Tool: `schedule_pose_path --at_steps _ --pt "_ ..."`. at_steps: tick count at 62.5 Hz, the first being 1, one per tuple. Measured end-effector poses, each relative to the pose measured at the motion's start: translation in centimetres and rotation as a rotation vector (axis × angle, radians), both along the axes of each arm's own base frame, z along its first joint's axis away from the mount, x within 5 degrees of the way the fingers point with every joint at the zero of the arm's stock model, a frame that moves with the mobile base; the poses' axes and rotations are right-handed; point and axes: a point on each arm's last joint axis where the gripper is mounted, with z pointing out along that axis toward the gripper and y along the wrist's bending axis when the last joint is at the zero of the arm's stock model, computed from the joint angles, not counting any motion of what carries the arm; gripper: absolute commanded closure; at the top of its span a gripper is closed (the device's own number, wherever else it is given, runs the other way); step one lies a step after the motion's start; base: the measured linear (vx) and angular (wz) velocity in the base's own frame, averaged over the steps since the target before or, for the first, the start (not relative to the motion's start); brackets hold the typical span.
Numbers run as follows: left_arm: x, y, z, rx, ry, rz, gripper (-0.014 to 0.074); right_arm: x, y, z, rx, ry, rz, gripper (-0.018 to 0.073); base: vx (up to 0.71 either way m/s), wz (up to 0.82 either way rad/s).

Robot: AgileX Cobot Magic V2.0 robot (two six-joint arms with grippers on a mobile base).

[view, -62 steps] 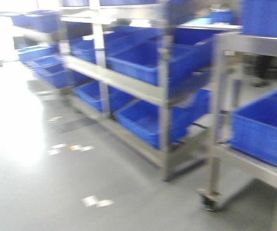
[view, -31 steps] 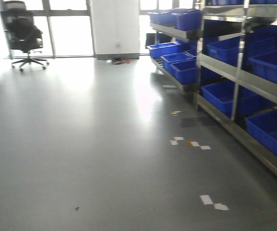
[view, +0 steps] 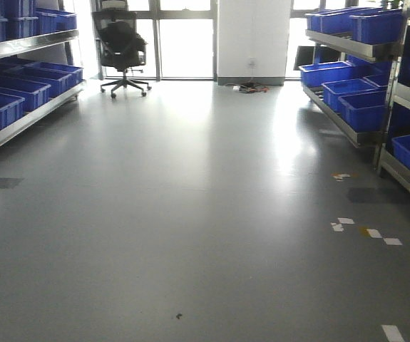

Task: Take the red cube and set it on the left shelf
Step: 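Drive the base to the shelf rack holding the red cube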

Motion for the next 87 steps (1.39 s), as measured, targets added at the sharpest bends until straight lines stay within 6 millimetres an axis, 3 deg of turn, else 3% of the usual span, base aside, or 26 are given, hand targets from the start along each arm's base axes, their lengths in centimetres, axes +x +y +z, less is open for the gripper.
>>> schedule_pose_path --at_steps 57,87 --pt "0.0 0.0 0.0 0.0 0.0 0.0 0.0495 0.0 0.0 0.0 -0.001 0.0 0.0 0.0399 0.56 0.1" --pt "0.0 0.0 0.0 0.0 0.0 0.0 0.0495 0.0 -0.01 0.0 -0.002 0.0 -0.001 0.0399 0.66 0.32"
